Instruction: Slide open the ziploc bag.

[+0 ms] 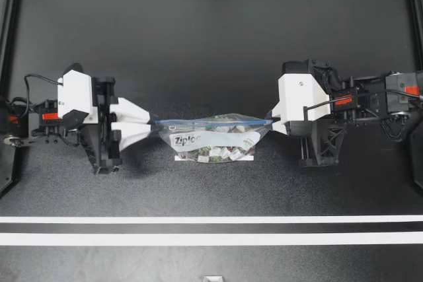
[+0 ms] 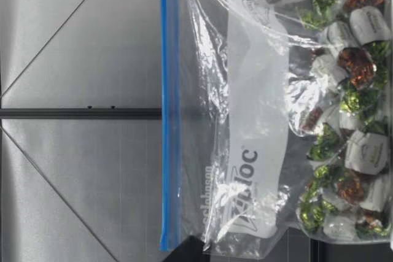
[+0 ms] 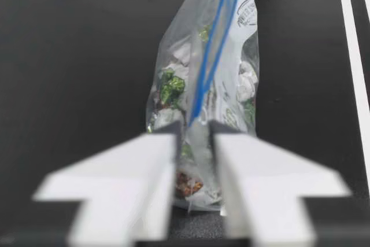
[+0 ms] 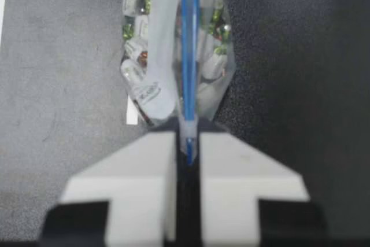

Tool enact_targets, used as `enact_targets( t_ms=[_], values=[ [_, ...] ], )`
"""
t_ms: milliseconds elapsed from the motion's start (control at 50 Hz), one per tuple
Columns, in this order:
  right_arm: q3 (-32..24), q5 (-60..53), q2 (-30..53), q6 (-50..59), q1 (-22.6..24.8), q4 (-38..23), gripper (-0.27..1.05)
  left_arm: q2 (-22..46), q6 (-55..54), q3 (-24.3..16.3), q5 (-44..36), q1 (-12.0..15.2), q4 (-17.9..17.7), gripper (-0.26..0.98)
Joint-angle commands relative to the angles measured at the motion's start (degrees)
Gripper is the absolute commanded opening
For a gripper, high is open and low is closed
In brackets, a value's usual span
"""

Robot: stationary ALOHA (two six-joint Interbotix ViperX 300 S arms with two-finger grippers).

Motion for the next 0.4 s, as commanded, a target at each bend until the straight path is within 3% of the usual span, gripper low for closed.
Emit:
enact_targets(
  t_ms=[0,260,380],
  values=[
    [-0.44,-0.88,-0.79,0.09,-0.35,0.09,-0.07,-1.05,0.0,-0.7,-0.26,0.18,0.09,0.35],
    [0.88,-3.43,-1.05,0.35,-0.35,0.09,0.23,-2.99,0.35,-0.88,-0.35,0.18,0.18,0.38],
    [1.76,-5.71,-1.23,0.62,-0.44,0.18,0.3,-4.57,0.88,-0.62,-0.35,0.18,0.09,0.38]
  ],
)
